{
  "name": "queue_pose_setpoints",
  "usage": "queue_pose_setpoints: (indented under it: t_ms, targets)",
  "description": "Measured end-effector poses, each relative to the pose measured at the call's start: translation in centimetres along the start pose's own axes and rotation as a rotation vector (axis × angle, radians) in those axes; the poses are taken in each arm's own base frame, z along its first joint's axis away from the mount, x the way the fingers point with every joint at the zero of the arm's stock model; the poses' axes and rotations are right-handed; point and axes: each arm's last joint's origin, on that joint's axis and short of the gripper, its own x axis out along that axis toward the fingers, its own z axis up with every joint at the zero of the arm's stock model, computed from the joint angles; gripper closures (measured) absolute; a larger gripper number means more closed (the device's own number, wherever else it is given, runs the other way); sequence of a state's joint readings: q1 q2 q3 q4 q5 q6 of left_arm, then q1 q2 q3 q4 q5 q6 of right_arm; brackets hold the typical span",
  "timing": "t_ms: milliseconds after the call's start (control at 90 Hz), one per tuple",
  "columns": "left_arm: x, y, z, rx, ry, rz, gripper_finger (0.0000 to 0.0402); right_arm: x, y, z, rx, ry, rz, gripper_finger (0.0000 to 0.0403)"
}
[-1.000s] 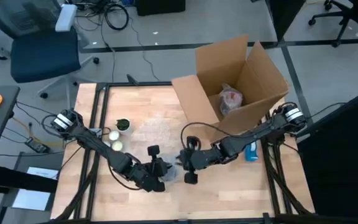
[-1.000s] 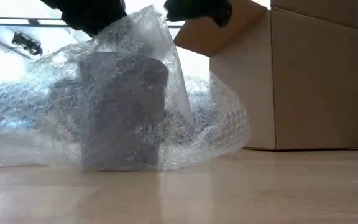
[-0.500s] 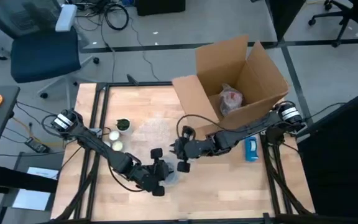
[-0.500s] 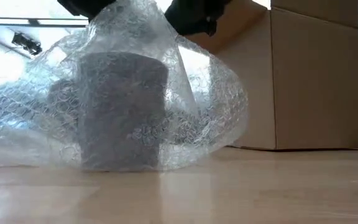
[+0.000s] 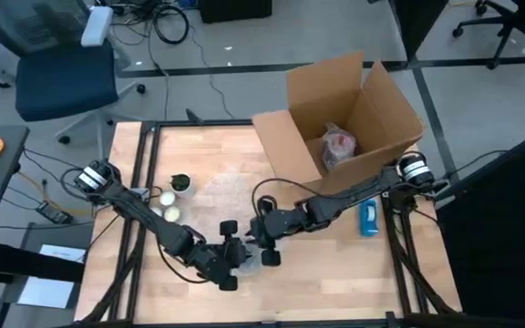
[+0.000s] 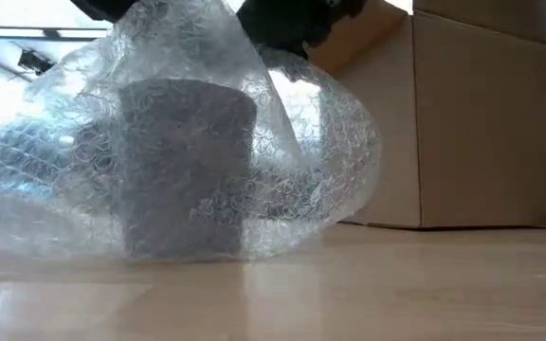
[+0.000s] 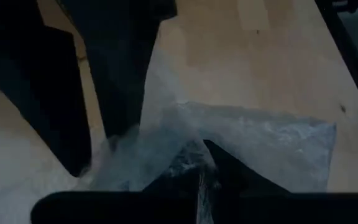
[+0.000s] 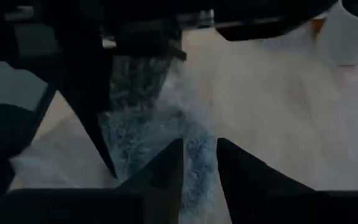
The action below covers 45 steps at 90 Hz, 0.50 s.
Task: Wrap mug
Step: Wrap the blue mug with bubble wrap
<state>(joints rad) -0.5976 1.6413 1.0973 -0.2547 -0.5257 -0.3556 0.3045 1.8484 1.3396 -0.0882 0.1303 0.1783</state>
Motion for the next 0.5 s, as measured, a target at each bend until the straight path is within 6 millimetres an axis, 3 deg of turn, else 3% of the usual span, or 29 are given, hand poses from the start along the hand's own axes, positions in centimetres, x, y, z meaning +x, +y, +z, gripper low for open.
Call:
queue_pose_setpoints:
  t_ms: [500]
  targets:
    - [-0.7,-0.5,1.4,0.022,-0.015,-0.053,0.0402,0.8,0.0,-0.6,0.029,0.035,0.080,0.0330]
